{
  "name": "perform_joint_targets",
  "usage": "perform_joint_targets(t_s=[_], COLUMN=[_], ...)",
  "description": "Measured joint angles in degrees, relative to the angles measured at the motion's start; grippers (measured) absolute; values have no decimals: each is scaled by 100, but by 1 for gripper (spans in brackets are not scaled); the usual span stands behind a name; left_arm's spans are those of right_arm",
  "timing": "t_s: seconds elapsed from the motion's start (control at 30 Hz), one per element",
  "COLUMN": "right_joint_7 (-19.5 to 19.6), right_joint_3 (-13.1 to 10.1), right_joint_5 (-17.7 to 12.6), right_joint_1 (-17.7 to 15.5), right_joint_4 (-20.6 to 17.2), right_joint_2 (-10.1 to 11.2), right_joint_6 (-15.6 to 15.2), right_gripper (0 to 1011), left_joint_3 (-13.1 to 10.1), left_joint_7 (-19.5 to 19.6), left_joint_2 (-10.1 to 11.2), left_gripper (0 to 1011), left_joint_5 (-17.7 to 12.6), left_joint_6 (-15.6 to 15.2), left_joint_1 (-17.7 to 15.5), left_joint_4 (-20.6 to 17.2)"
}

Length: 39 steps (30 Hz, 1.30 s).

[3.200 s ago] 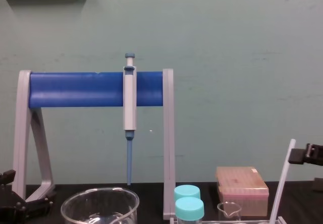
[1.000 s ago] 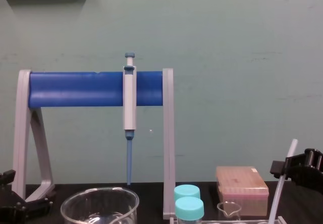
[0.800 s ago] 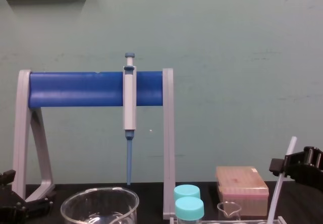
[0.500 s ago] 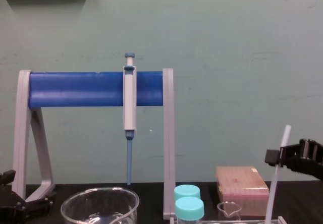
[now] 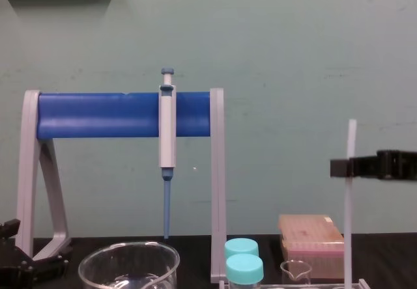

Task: Pick up the stirring rod with one hand, then place it down.

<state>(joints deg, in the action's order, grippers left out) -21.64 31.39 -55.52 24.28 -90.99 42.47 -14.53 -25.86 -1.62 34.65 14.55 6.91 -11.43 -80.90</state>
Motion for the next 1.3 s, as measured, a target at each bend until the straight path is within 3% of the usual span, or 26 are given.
perform_joint_targets(t_s=[0.27,0.7,1.3], right_joint_7=[-235,-284,-285], right_joint_3=[-57,-588,-545], right_joint_5=[482,538,541], right_joint_1=[188,136,148], right_joint_4=[-282,-652,-617], right_joint_2=[216,412,401], right_joint_6=[99,225,226], right_gripper=[71,71,71], left_joint_3=[0,0,0], left_joint_7=[0,0,0], left_joint_2=[0,0,0], left_gripper=[1005,1005,1005], left_joint_5=[0,0,0], left_joint_6=[0,0,0], left_joint_1=[0,0,0], left_joint_4=[0,0,0])
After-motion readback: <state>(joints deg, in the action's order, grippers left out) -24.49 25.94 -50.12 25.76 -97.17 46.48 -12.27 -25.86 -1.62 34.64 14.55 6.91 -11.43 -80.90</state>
